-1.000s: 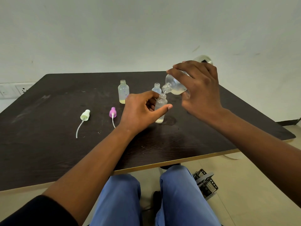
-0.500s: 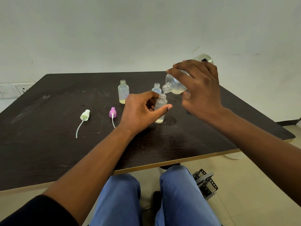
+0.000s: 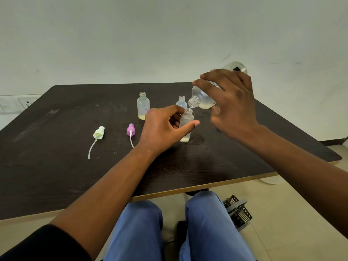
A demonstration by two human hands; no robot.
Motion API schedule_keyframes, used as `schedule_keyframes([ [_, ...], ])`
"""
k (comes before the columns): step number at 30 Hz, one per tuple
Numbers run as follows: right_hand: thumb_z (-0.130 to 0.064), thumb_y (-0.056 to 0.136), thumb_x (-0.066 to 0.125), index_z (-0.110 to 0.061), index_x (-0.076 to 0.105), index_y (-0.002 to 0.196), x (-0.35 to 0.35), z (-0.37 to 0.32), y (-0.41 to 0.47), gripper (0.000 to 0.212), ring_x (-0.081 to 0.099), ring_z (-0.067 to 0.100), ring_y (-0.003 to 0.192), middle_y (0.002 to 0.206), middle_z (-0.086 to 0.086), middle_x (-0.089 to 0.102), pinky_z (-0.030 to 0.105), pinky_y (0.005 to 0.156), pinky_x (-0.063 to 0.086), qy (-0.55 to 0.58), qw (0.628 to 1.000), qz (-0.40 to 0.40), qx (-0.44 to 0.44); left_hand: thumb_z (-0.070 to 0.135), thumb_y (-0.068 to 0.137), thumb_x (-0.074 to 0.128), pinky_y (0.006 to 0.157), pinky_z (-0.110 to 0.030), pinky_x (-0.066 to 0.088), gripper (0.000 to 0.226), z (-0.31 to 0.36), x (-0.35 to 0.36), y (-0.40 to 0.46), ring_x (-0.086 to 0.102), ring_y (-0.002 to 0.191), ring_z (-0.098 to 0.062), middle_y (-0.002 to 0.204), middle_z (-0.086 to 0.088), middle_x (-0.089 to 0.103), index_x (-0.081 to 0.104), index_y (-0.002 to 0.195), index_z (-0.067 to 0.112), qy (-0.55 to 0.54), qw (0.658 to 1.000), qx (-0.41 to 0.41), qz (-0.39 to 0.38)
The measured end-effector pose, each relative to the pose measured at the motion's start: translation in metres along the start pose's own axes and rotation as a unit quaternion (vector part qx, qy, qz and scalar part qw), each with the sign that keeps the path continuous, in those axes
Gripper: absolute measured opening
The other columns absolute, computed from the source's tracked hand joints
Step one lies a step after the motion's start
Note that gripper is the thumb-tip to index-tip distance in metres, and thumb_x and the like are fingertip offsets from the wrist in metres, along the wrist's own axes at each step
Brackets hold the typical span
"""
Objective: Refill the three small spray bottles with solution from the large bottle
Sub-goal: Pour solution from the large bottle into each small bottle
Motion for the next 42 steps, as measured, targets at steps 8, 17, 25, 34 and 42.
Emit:
schedule_keyframes([
  [8,-0.003,0.072,0.059,-0.024,0.069,0.135,0.0005,-0.0009,0.0002,0.068,0.059,0.028,0.134,0.139,-0.002,0.068,0.044,0.111,0.033,-0.002,1.000,-0.006,0.000,0.046,0.083,0.089,0.067,-0.037,0.064,0.038,0.0004,-0.0002,-0.0003,0.072,0.067,-0.014,0.075,0.005,0.074,0.080,0.102,0.014,0.000,1.000,0.003,-0.002],
  [17,-0.002,0.071,0.058,-0.023,0.069,0.135,-0.0004,-0.0024,0.0008,0.068,0.058,0.027,0.134,0.138,-0.002,0.067,0.044,0.111,0.033,-0.003,1.000,-0.007,-0.003,0.049,0.084,0.088,0.067,-0.036,0.064,0.042,-0.0006,0.0000,0.0000,0.072,0.068,-0.013,0.077,0.005,0.075,0.080,0.104,0.013,0.002,1.000,0.003,-0.005],
  [25,-0.003,0.071,0.056,-0.023,0.070,0.134,-0.0009,-0.0032,0.0021,0.067,0.059,0.027,0.133,0.137,-0.002,0.068,0.044,0.111,0.033,-0.005,1.000,-0.003,-0.004,0.050,0.084,0.087,0.067,-0.036,0.064,0.041,-0.0003,0.0006,-0.0001,0.072,0.067,-0.015,0.076,0.005,0.074,0.080,0.103,0.014,0.000,1.000,0.001,-0.005],
  [34,-0.004,0.074,0.055,-0.023,0.069,0.135,-0.0018,-0.0039,0.0023,0.065,0.058,0.027,0.134,0.138,-0.001,0.068,0.045,0.111,0.034,-0.008,1.000,-0.002,-0.010,0.049,0.084,0.087,0.068,-0.033,0.064,0.041,0.0014,-0.0005,-0.0002,0.072,0.068,-0.012,0.077,0.006,0.075,0.080,0.104,0.014,0.002,1.000,0.000,-0.006],
  [42,-0.003,0.072,0.056,-0.023,0.070,0.133,-0.0027,-0.0034,0.0021,0.066,0.059,0.027,0.133,0.138,-0.002,0.068,0.044,0.111,0.034,-0.005,1.000,0.002,-0.006,0.050,0.084,0.087,0.068,-0.033,0.064,0.043,0.0021,-0.0019,-0.0001,0.072,0.068,-0.011,0.077,0.005,0.074,0.080,0.106,0.013,0.011,1.000,0.004,0.002],
])
Point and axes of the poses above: each hand's wrist, its own y-axis towards the middle knuckle, its own x-axis out of the palm, z = x × y, the point moved 7 cm from there along y, towards the middle knuckle
